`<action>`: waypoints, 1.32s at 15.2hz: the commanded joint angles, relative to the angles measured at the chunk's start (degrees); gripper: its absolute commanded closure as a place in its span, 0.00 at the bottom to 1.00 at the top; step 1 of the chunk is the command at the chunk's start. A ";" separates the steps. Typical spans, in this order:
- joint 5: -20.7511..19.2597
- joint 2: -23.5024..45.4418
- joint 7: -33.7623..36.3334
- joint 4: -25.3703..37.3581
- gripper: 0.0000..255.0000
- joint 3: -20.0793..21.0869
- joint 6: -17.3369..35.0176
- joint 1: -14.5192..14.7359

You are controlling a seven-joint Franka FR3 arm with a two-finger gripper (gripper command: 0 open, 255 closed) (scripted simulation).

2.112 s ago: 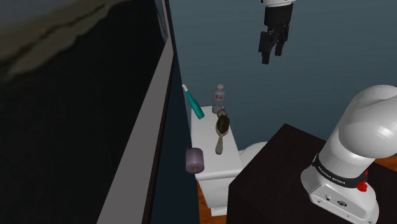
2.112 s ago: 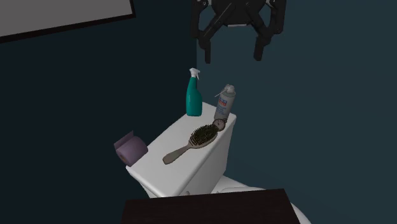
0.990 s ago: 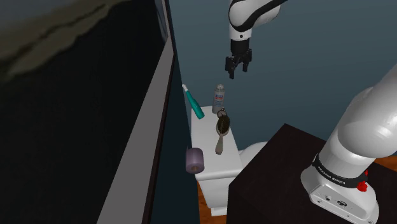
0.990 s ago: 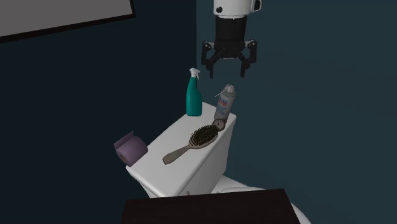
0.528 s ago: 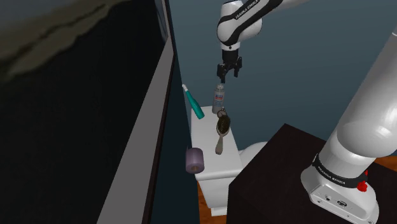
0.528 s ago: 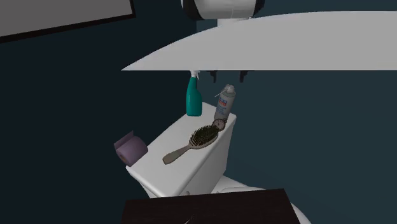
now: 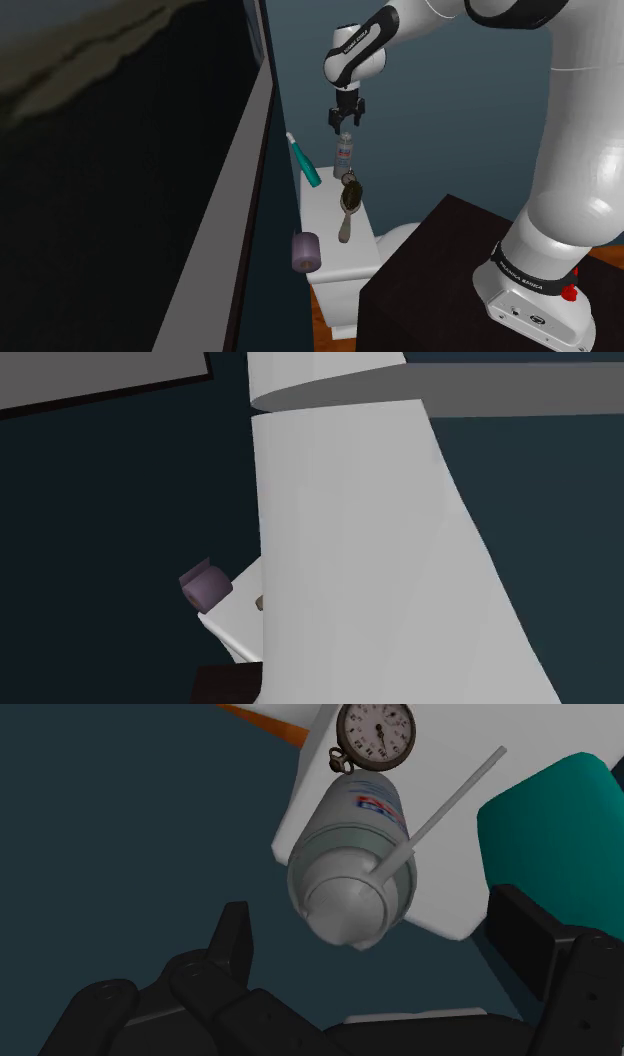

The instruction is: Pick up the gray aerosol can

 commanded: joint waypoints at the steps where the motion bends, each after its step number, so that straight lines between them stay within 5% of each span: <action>1: 0.48 3.05 0.23 2.88 0.00 0.08 0.42 -0.19; 10: 0.98 6.28 0.07 1.37 0.00 0.35 5.13 -0.41; 11: 0.98 6.26 0.06 1.24 1.00 0.35 5.24 -0.41; 20: 0.98 6.28 0.06 1.37 1.00 0.35 5.13 -0.41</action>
